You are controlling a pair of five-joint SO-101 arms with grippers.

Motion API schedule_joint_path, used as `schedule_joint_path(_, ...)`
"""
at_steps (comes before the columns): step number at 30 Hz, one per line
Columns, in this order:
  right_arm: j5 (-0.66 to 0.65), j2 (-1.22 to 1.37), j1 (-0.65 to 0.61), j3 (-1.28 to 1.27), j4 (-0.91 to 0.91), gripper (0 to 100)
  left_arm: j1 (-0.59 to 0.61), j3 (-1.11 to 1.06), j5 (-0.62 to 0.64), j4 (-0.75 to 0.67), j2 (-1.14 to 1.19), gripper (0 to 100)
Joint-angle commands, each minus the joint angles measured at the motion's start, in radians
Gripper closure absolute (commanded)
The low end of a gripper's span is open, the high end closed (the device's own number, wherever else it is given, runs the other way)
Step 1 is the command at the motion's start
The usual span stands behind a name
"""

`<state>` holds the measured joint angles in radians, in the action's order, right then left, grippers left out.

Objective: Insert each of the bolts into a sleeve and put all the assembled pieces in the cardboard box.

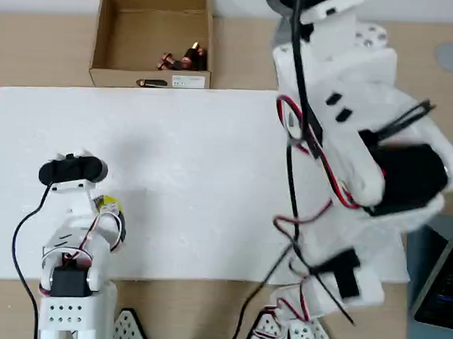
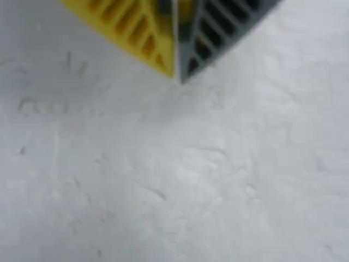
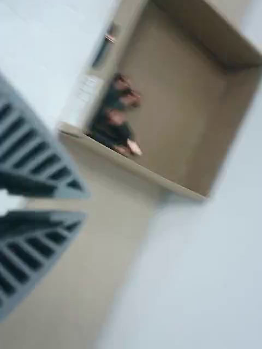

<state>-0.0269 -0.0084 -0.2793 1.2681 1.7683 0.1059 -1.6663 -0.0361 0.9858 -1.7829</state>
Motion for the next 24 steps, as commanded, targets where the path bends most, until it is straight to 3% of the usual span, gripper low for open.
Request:
schedule_joint_path(1,0.048,-0.209,0.016,-0.305,0.018,98.9,0.009,0.003,-0.005,-0.017,-0.010,100)
schedule_joint_path(7,0.095,-0.512,0.016,-0.745,-0.003,98.9,0.009,0.003,-0.005,-0.017,-0.010,100)
schedule_joint_path(15,0.094,-0.898,0.019,-1.294,-0.161,98.9,0.009,0.003,-0.005,-0.017,-0.010,100)
schedule_joint_path(24,0.086,-1.268,0.176,-1.925,-0.313,98.9,0.009,0.003,-0.005,-0.017,-0.010,100)
